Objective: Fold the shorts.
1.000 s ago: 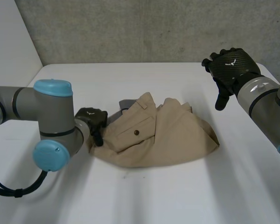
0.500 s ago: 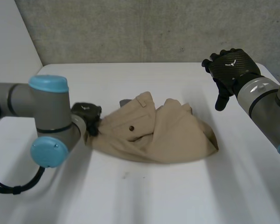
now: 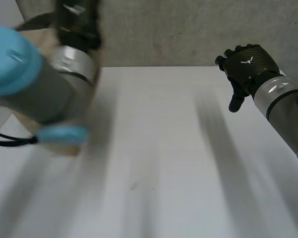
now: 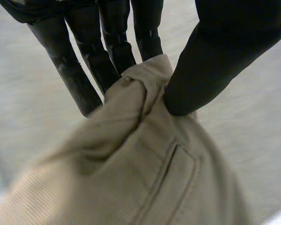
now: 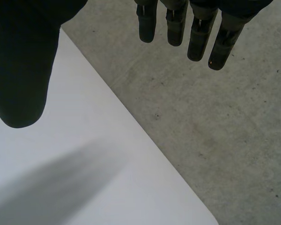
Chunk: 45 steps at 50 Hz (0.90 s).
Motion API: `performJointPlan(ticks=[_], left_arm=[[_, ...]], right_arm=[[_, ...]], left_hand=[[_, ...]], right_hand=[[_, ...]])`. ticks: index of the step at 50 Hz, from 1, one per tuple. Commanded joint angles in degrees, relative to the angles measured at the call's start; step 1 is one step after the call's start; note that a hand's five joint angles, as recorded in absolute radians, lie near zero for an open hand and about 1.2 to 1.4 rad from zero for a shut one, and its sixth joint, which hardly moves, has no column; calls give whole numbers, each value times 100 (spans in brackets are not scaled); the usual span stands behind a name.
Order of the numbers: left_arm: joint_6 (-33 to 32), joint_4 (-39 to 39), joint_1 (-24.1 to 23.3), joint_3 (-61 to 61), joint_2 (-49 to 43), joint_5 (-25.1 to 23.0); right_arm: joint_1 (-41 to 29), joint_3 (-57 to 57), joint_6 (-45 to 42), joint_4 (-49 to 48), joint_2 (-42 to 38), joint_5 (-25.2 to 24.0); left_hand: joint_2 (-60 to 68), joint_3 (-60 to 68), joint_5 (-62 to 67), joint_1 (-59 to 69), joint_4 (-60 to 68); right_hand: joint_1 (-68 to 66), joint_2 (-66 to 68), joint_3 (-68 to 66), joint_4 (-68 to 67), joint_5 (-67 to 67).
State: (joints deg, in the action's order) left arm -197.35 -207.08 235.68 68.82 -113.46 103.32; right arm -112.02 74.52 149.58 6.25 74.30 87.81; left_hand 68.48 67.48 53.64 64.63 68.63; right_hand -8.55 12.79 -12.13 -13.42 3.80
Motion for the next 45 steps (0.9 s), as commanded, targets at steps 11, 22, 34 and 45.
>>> performJointPlan(ticks=[11, 22, 34, 45], left_arm=[[30, 247, -2403, 703, -1916, -998], [-76, 598, -2519, 1045, -1144, -954], [433, 1003, -1422, 1634, 709, -972], [795, 1223, 415, 1854, 923, -998]], right_arm=[[259, -34, -26, -10, 173, -27], [286, -60, -26, -10, 138, -27], [233, -52, 167, 51, 76, 44], [-215, 422, 1389, 420, -100, 53]], left_hand=[[-4353, -4253, -3868, -3968, -4368], [-5490, -5390, -5006, -5105, -5506], [-5541, -5441, -5056, -5156, -5556], [-5407, -5306, -4922, -5022, -5422]], right_hand=[[-145, -279, 213, 342, -380], [-145, -279, 213, 342, -380], [-145, -279, 213, 342, -380], [-145, -279, 213, 342, -380]])
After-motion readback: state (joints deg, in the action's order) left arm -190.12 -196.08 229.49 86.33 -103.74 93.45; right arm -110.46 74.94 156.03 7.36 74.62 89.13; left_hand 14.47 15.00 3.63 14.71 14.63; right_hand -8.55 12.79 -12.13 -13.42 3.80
